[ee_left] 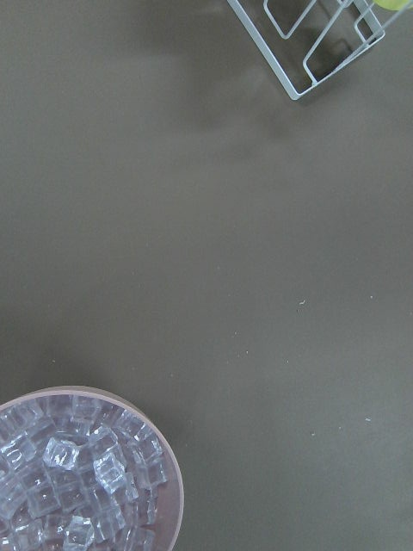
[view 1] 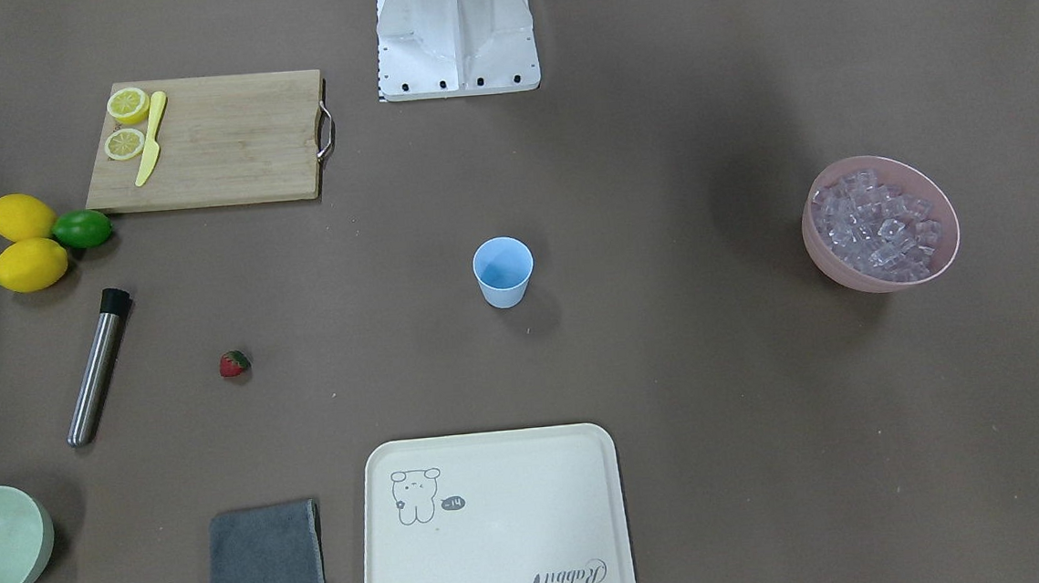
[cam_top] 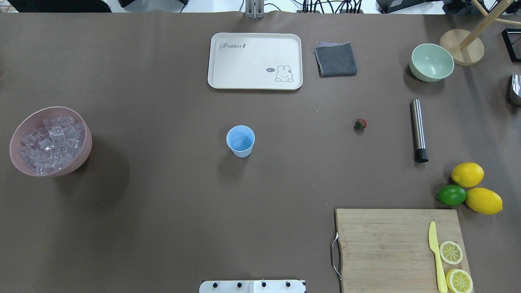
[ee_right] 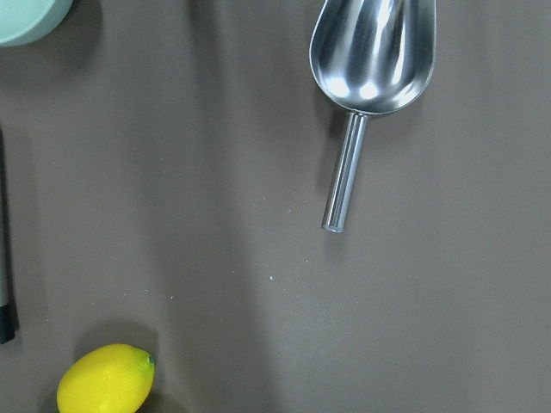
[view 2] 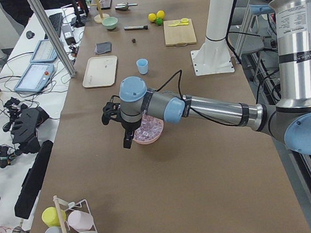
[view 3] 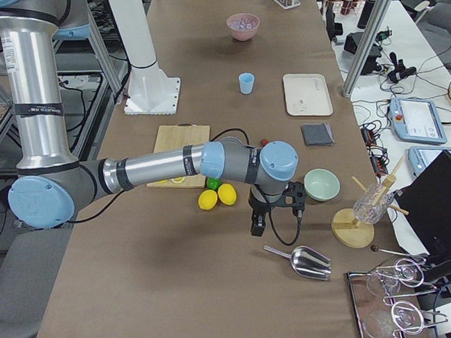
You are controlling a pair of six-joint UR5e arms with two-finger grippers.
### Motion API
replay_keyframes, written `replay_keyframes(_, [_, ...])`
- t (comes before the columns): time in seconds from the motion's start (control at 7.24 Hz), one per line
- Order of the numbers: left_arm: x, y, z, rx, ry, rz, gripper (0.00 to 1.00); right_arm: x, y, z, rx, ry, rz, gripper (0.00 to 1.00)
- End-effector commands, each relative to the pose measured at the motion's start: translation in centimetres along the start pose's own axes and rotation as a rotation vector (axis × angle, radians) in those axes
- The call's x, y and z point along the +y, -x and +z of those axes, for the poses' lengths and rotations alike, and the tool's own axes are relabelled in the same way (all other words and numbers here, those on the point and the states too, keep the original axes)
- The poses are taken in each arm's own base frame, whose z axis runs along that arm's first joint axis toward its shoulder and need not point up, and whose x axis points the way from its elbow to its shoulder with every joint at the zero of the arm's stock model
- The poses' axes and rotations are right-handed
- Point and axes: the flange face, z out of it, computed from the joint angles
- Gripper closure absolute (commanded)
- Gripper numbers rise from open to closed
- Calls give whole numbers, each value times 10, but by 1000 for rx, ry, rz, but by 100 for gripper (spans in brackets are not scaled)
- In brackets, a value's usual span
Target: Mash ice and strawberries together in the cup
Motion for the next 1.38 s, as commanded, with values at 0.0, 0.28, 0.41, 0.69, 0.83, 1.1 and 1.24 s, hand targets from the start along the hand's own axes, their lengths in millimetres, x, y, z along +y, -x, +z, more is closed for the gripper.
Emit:
replay_keyframes(0.0, [-9,-56,30,14,14,-14,2,0,1,0,0,0,-1,0])
replay_keyframes(0.28, [0,-113,80,15,1,-2,2,-1,2,-1,-3,-3,-4,0])
replay_keyframes(0.41, [3,-129,107,-18,24,20,3,-1,1,-1,-3,-4,-3,0])
replay_keyframes(0.69, [3,-145,120,-5,43,39,3,0,2,-2,-3,-5,-4,0])
replay_keyframes(0.83, [7,-150,130,0,62,54,9,0,1,-1,-3,-3,-1,0])
replay_keyframes(1.1, [6,-158,145,8,78,75,12,0,1,-1,-3,-3,-1,0])
replay_keyframes(1.24, [-4,-159,154,-2,76,82,12,1,-1,0,-3,1,2,0])
